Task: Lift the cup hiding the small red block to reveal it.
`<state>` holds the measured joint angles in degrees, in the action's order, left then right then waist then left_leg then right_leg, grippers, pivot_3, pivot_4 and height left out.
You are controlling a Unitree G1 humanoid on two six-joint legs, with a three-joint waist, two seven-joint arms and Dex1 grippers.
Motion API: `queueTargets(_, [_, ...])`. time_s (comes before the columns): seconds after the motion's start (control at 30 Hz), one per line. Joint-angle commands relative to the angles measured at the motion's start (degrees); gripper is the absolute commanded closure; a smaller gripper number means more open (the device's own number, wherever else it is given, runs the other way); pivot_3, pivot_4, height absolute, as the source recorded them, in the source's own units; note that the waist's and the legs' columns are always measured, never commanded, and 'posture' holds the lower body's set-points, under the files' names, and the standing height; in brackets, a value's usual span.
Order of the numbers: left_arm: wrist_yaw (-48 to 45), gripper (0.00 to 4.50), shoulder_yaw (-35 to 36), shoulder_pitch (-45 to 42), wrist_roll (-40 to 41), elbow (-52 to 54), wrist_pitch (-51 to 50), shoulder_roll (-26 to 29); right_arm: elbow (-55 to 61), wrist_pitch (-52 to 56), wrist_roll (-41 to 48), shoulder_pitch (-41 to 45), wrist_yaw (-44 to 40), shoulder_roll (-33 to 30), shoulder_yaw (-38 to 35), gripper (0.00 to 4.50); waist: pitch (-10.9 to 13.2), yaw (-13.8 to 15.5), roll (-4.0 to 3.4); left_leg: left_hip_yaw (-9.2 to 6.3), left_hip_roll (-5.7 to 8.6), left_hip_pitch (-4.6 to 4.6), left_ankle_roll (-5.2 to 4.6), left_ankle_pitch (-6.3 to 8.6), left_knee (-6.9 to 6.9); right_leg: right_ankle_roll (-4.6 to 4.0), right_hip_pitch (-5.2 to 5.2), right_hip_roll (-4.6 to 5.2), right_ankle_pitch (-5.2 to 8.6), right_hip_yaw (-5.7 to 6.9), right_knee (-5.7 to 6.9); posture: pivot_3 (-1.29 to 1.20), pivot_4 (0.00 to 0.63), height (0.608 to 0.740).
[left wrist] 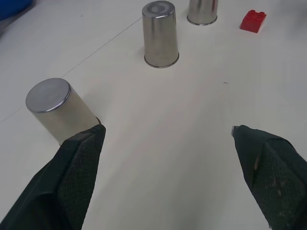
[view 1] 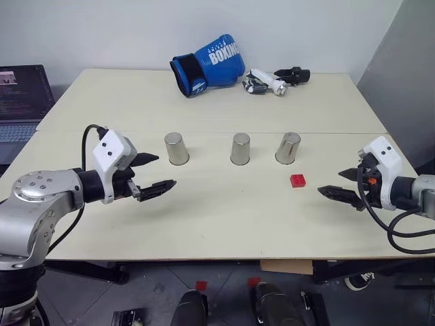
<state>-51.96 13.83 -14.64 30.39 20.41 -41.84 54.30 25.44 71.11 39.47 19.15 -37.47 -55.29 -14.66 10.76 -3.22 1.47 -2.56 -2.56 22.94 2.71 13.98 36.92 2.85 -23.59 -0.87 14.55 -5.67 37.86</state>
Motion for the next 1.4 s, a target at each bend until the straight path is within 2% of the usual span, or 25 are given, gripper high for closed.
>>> queueTargets(0.03, [-0.32, 0.0, 0.81, -0.77, -0.15, 0.84, 0.93, 1.37, 0.63, -1.01, 0.25, 0.72, -0.13, -0.9, -1.93, 0.01, 0.0, 0.0, 0.0, 0.0, 0.0, 0.0, 0.0, 0.0, 0.0, 0.0, 0.0, 0.0, 0.0, 0.0, 0.0, 0.0, 0.15, 0.74])
queueTargets(1.4, [-1.14, 0.0, 0.02, -1.32, -1.68, -0.53, 3.03, 1.33, -0.72, -2.82, -0.63, 1.81, -0.3, -1.09, -0.09, 0.01, 0.0, -0.01, 0.0, 0.0, 0.0, -0.01, 0.0, 0.0, 0.02, 0.01, 0.0, 0.0, 0.0, 0.0, 0.04, 0.0, 0.15, 0.74])
